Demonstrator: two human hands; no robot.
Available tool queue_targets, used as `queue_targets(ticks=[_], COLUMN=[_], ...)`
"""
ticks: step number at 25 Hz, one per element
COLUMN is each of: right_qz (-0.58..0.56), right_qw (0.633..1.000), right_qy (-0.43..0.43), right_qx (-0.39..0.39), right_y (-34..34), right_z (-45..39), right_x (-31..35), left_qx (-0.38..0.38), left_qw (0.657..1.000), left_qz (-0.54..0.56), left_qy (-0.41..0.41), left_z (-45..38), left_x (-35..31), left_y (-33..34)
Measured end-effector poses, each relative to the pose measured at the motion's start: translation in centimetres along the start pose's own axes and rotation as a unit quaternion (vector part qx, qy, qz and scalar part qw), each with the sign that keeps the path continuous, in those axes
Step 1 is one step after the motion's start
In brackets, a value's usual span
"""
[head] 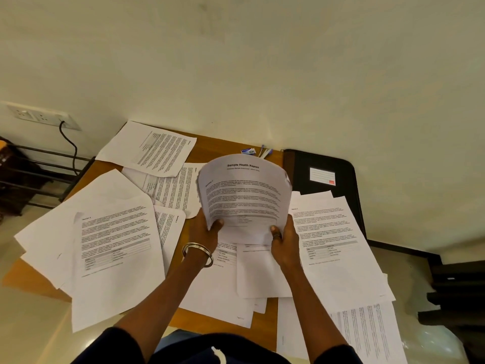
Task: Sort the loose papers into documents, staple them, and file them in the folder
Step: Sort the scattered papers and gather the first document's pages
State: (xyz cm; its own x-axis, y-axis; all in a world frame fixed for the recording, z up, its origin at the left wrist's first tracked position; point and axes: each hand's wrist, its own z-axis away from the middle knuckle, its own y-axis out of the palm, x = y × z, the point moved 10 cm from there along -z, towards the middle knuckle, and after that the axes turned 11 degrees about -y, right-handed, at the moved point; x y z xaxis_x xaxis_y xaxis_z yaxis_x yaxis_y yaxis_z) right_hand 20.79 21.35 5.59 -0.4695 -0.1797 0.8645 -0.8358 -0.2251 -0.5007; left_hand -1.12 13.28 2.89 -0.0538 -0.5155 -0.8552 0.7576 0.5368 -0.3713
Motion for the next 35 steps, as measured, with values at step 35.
queue_targets(ticks=[35], right_qz=[-0.224], right_qw=[0.934], right_qy=[0.181], right_qx=[-0.212], right_y=[-5.2], right_z=[1.4], right_x=[-11.1], left_qx=[0.135], left_qw=[0.968], left_qz=[-0.153], left_qy=[-0.149], left_z=[-3.2], left_x=[7.4], left_y=[2.2])
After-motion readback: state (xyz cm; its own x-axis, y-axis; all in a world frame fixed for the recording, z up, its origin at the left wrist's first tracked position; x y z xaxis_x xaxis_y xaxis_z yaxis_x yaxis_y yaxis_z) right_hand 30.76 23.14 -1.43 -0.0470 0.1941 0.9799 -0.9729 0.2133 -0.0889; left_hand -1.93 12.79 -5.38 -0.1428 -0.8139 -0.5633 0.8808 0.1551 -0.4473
